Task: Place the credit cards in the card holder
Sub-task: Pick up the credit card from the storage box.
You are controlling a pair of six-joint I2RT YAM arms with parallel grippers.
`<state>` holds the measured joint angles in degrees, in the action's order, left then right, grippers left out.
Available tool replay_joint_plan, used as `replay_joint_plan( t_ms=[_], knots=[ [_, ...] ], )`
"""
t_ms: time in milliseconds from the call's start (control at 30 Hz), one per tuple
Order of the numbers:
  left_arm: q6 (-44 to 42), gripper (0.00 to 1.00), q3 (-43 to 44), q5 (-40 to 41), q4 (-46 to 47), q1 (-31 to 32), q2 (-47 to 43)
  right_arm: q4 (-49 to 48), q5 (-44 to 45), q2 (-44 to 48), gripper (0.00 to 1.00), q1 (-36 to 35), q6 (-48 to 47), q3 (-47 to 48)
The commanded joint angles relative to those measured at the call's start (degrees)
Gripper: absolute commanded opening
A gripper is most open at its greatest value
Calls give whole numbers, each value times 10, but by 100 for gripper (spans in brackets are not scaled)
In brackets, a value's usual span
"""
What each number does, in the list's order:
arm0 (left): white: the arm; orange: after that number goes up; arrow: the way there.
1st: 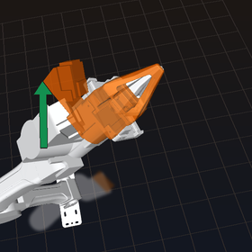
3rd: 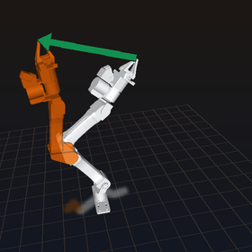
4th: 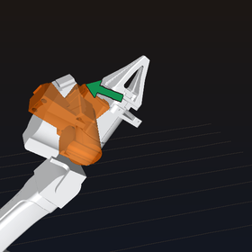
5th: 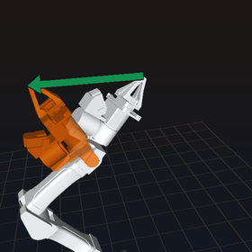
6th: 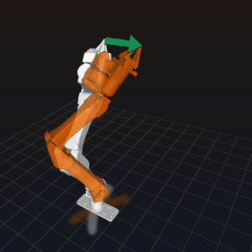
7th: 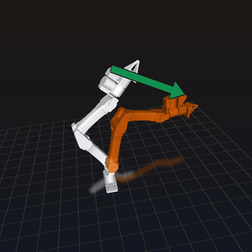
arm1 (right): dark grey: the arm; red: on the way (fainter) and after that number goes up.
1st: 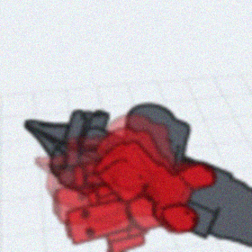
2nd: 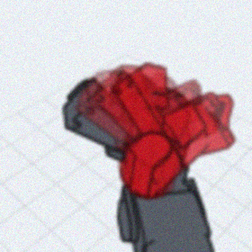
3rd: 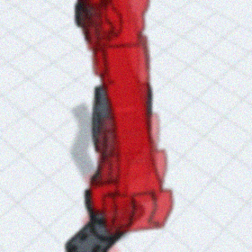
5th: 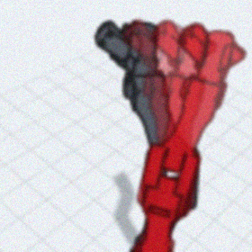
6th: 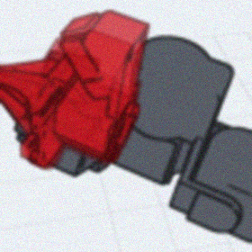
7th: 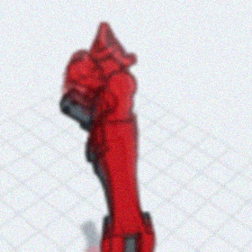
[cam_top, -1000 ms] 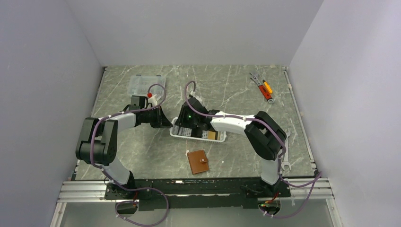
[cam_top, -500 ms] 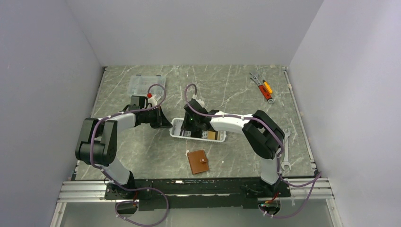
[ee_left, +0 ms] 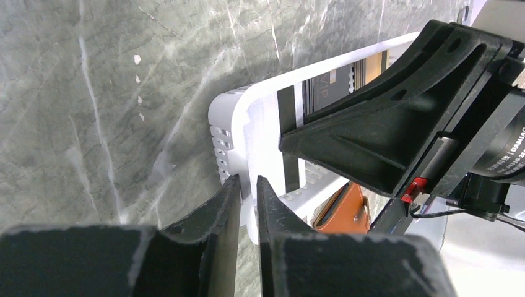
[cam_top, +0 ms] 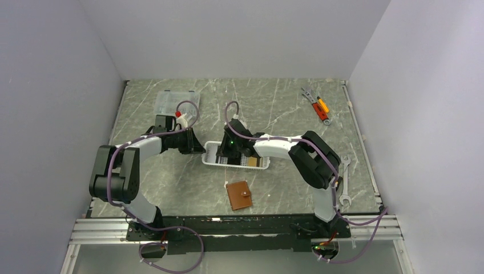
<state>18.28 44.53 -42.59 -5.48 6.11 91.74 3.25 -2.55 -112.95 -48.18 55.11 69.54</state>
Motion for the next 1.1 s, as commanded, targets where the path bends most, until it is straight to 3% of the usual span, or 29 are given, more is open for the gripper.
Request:
replay_joint_plan(
  t_ms=[0,133,233,467,833,1000,1067],
  knots=[
    [3,19,20,-83,5,8,-38,-79,-16,14,12,8,15,-29],
    [0,27,34,-102,-6,7,-52,-130,-36,38,0,15,12,-59],
    [-5,34,48,-112,-19,0,-65,-181,-71,51,0,23,12,-80],
    [-32,42,80,-155,-66,-49,-85,-177,-89,81,0,28,-10,-81],
    [-46,44,68,-124,-72,-50,-73,-139,-100,74,0,30,-12,-72],
    [-65,46,97,-184,-78,-50,-85,-118,-100,128,0,44,-44,-73],
    [-84,52,116,-213,-93,-50,-94,-140,-128,148,0,56,-51,-85]
  ],
)
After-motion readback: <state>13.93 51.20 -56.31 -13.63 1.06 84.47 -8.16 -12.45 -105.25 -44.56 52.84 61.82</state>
